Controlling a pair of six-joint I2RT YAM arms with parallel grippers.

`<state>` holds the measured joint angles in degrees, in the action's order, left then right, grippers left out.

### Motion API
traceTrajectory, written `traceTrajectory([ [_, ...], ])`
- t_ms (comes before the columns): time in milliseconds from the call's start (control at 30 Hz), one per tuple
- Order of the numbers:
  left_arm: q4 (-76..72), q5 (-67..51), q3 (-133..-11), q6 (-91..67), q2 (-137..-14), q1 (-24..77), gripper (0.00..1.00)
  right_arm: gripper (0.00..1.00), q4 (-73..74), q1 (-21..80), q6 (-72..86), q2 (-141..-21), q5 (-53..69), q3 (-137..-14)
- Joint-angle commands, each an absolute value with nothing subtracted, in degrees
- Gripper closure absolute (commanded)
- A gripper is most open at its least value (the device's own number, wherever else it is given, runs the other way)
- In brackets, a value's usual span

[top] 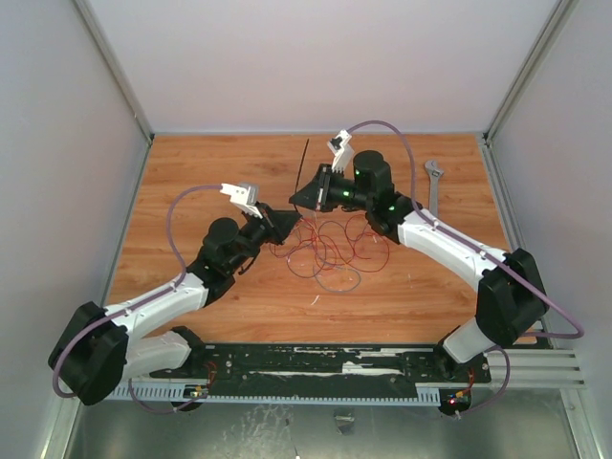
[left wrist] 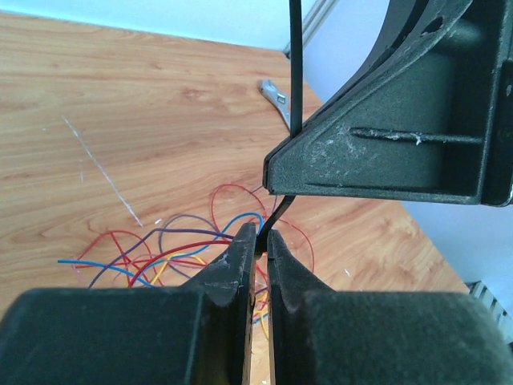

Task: Zip-tie the wires
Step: Adjust the ribbon.

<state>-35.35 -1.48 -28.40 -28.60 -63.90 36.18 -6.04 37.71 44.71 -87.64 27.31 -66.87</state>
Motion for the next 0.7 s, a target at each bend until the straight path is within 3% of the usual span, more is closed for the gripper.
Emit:
traceTrajectory([
  [0,-29.33,-2.93,-25.47,-28.10,-66.87,36.12,0.98,1.00,-12.67,37.97,44.73,-83.07,27.87,-72.97],
  [667,-32.61,-2.83,-24.16,-28.00,-72.74,36.21,1.00,1.00,-10.03,37.46,42.66,-80.95,25.90,-75.01],
])
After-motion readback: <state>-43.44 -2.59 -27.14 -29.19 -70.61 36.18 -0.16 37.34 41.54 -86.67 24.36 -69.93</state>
